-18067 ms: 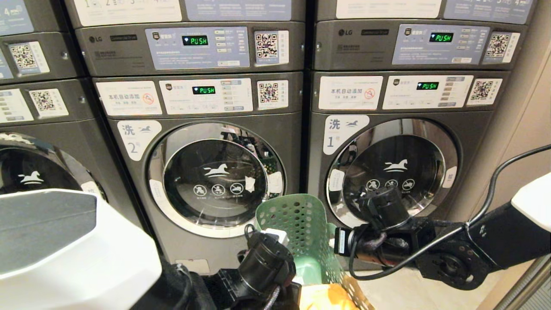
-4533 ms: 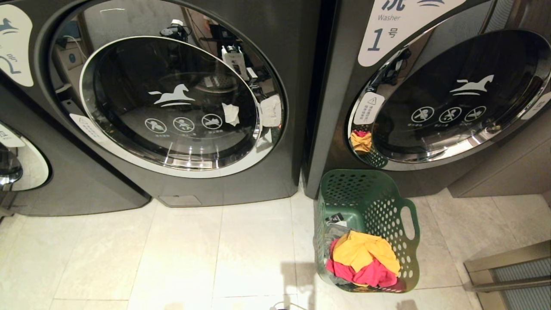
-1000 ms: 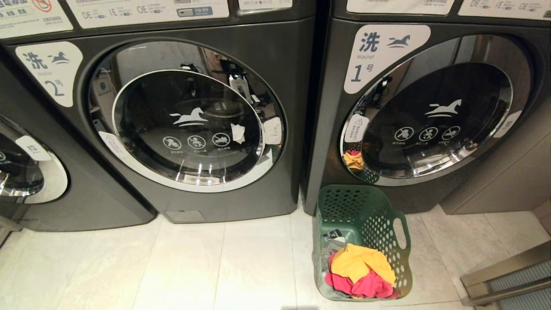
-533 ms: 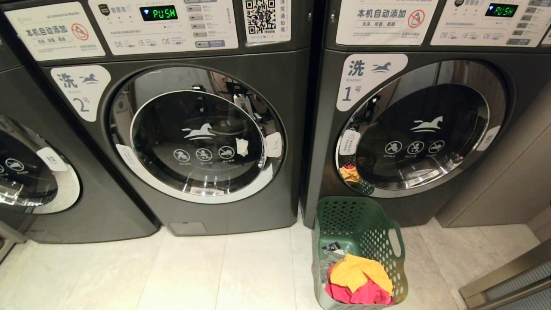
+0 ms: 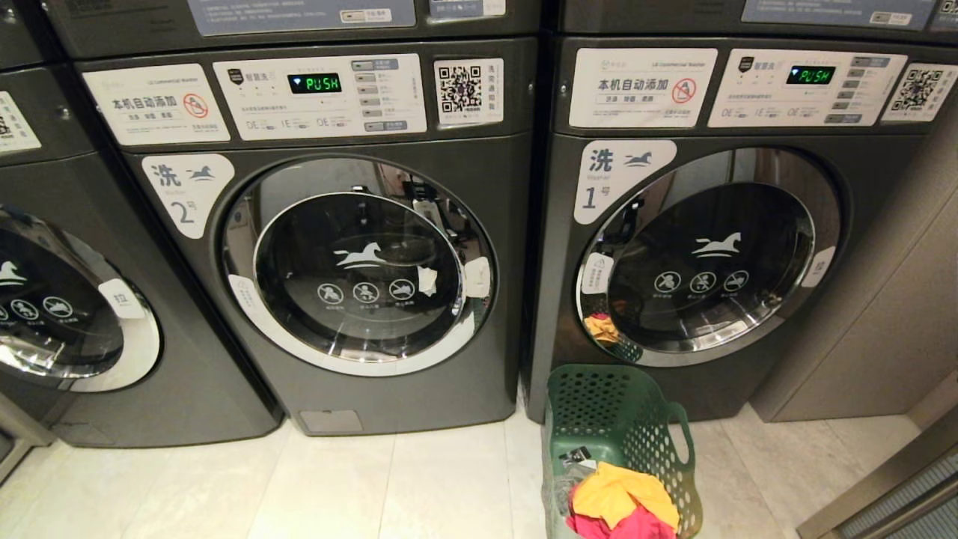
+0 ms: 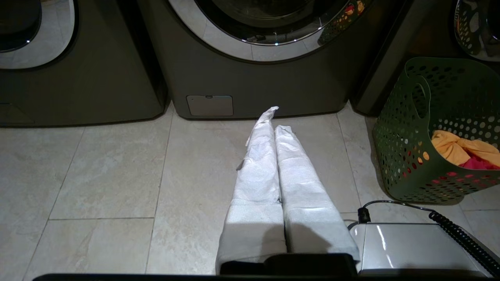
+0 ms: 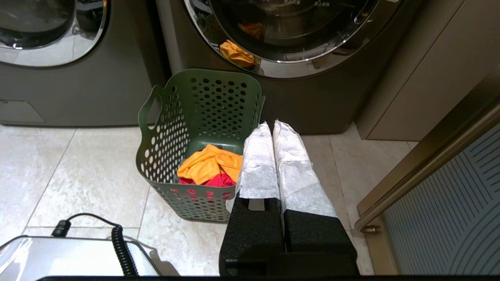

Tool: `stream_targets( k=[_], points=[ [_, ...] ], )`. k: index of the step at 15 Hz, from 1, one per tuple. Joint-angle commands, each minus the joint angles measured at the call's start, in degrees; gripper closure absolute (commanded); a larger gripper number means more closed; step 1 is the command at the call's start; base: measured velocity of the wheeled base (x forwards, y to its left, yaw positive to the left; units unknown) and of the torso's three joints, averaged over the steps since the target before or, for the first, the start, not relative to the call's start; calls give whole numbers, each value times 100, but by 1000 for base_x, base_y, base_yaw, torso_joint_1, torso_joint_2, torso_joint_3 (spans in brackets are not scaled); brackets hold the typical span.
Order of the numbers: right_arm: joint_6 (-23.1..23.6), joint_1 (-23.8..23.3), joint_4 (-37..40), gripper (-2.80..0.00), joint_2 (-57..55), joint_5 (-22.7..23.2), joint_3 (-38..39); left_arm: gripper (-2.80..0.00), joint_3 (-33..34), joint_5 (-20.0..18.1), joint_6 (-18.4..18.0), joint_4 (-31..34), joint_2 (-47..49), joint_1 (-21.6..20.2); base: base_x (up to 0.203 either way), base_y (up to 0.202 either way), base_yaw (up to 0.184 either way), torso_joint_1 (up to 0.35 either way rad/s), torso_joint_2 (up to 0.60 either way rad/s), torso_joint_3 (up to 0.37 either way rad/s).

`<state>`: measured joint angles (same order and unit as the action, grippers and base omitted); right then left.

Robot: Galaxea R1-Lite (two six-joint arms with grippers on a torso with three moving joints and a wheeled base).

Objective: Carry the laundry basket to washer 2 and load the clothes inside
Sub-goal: Open the lid of the washing machine

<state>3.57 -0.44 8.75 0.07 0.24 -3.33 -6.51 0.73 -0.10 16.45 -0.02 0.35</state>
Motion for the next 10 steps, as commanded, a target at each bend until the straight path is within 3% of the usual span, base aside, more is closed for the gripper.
stream_targets(
  k=[1, 4, 10],
  points=[
    [3, 0, 4, 0, -7, 2, -1, 0, 1, -2, 1, 8, 2, 0, 0, 0, 0, 1, 6, 203],
    [-14, 0, 4, 0, -7, 2, -1, 0, 1, 0, 10, 8, 2, 0, 0, 0, 0, 1, 2, 185],
    [3, 0, 4, 0, -10, 11, -1, 0, 1, 6, 10, 8, 2, 0, 0, 0, 0, 1, 0, 23]
  ],
)
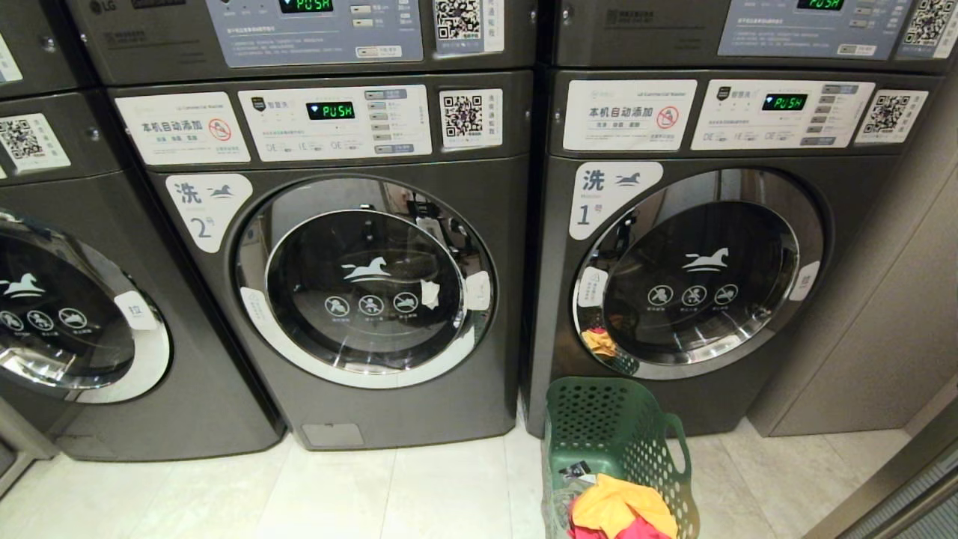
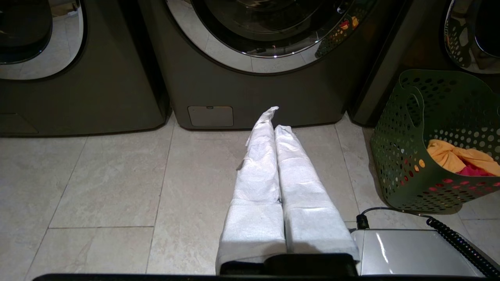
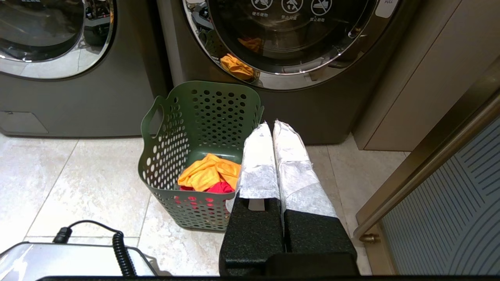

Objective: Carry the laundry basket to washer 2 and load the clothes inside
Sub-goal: Open the lid of the washing machine

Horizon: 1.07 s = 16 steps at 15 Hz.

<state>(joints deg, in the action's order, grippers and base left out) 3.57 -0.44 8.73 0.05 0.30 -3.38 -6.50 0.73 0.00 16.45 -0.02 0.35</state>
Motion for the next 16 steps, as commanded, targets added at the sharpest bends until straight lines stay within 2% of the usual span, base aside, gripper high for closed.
stream_targets(
  k=[1, 16],
  points=[
    [12, 0, 6, 0, -5, 5, 4, 0, -1, 6, 0, 8, 2, 0, 0, 0, 0, 0, 0, 0],
    [21, 0, 6, 0, -5, -22, 4, 0, -1, 6, 18, 8, 2, 0, 0, 0, 0, 0, 0, 0]
  ],
)
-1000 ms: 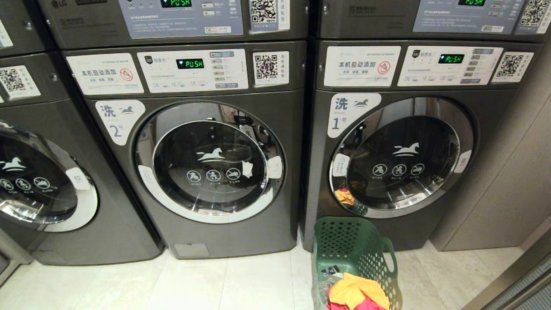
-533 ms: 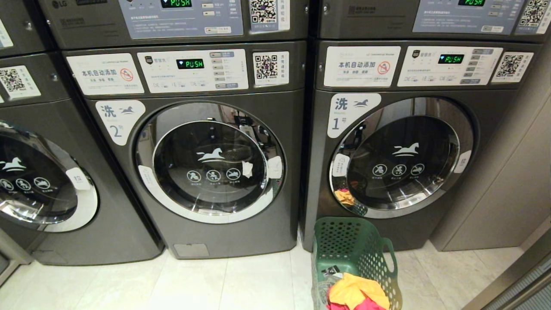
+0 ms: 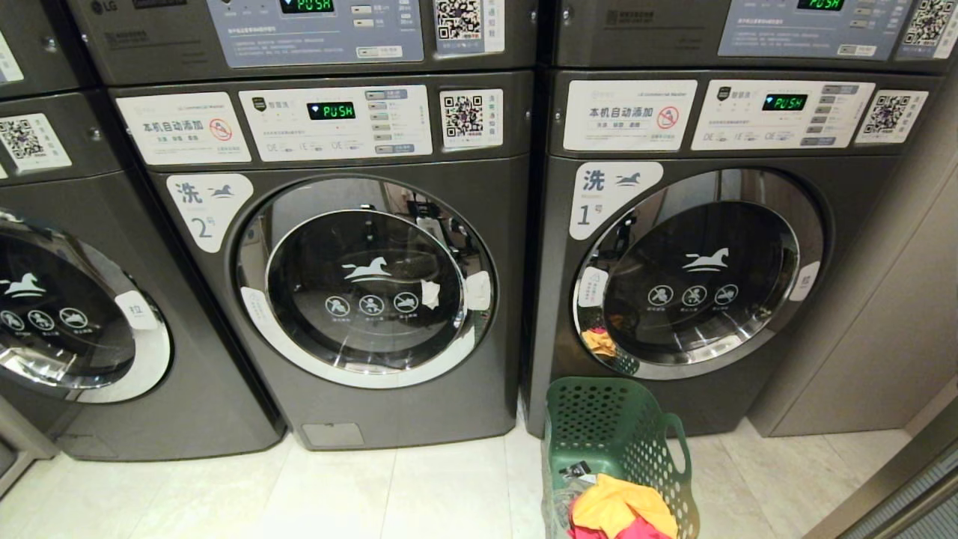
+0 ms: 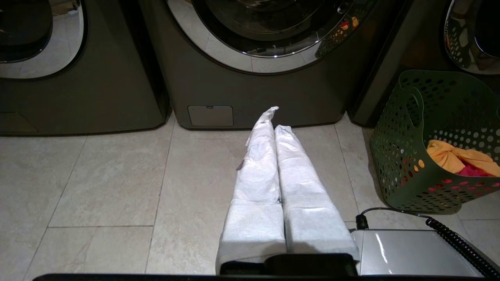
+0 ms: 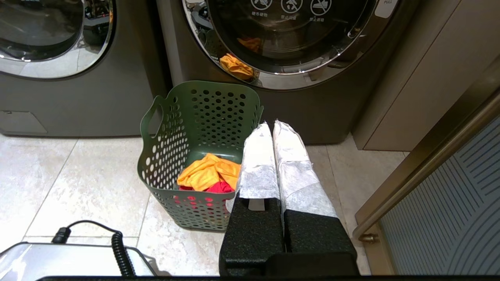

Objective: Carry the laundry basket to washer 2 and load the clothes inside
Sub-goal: Open the lid of the washing machine

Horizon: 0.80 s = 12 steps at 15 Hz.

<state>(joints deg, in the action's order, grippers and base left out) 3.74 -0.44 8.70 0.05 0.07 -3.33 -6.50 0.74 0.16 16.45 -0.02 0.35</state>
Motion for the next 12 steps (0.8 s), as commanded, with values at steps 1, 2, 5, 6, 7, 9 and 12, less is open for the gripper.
stream_targets(
  k=[1, 2, 5, 6, 7, 9, 12],
  points=[
    [4, 0, 0, 0, -5, -7, -1, 0, -1, 5, 2, 8, 2, 0, 0, 0, 0, 0, 0, 0],
    [1, 0, 0, 0, -5, -7, -1, 0, -1, 4, 2, 8, 2, 0, 0, 0, 0, 0, 0, 0],
    [4, 0, -67, 0, -5, -16, 25, 0, -1, 5, 2, 8, 2, 0, -1, -123, -3, 1, 2, 2],
    [4, 0, -104, 0, -5, -16, 34, 0, -1, 5, 7, 8, 2, 0, 0, -194, 0, 6, 6, 4],
    [4, 0, -115, 0, -5, -16, 47, 0, -1, 5, 2, 8, 2, 0, 0, -199, 0, 2, 2, 2],
    [4, 0, -115, 0, -5, -16, 43, 0, -1, 5, 2, 8, 2, 0, 0, -195, 1, 4, 2, 4],
    [4, 0, -123, 0, -5, -16, 52, 0, -1, 5, 2, 8, 2, 0, 0, -193, 3, 2, 0, 5]
  ],
)
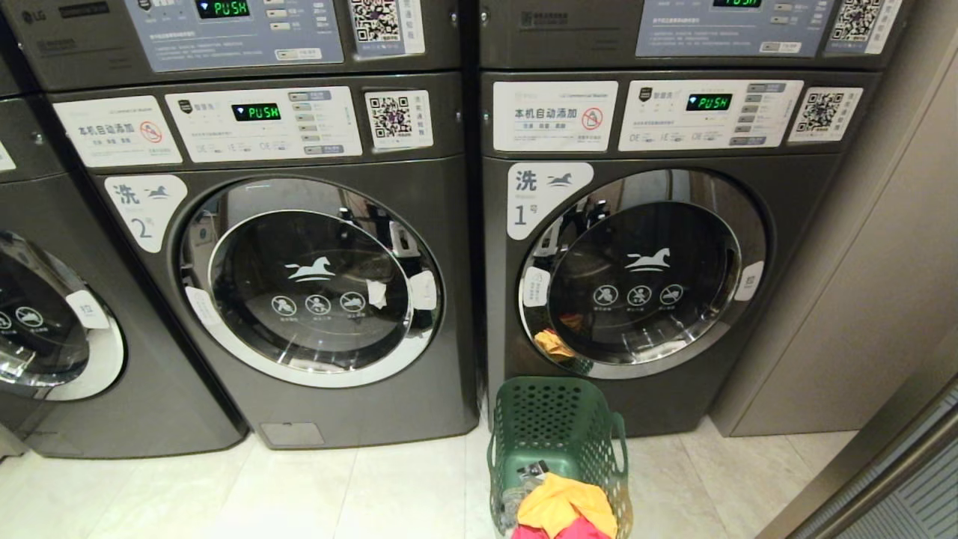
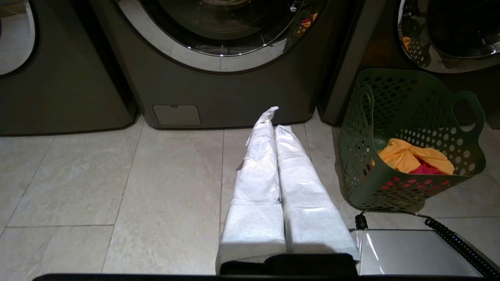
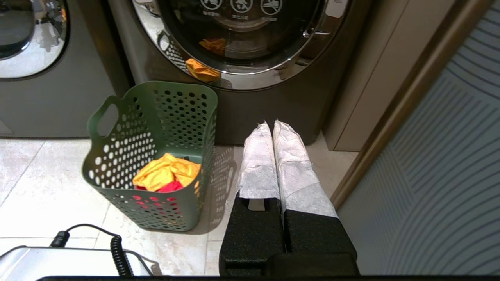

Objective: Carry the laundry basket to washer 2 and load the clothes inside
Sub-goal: Open the lid of the washing machine

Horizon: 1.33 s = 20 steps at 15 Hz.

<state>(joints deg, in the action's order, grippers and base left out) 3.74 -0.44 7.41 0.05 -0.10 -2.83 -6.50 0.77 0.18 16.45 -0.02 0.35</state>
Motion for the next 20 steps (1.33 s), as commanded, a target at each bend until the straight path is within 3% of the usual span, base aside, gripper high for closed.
stream_targets(
  k=[1, 11, 20],
  points=[
    [4, 0, 6, 0, -5, 1, 2, 0, -1, 2, -1, 8, 2, 0, 0, -195, -1, 2, -6, 2],
    [4, 0, 6, 0, -5, 1, 2, 0, -1, 2, 14, 8, 2, 0, 0, -179, 0, 3, 0, 4],
    [4, 0, 6, 0, -13, 10, 2, 0, -1, 2, -1, 8, 2, 0, 0, 0, 0, 2, 2, -32]
  ],
)
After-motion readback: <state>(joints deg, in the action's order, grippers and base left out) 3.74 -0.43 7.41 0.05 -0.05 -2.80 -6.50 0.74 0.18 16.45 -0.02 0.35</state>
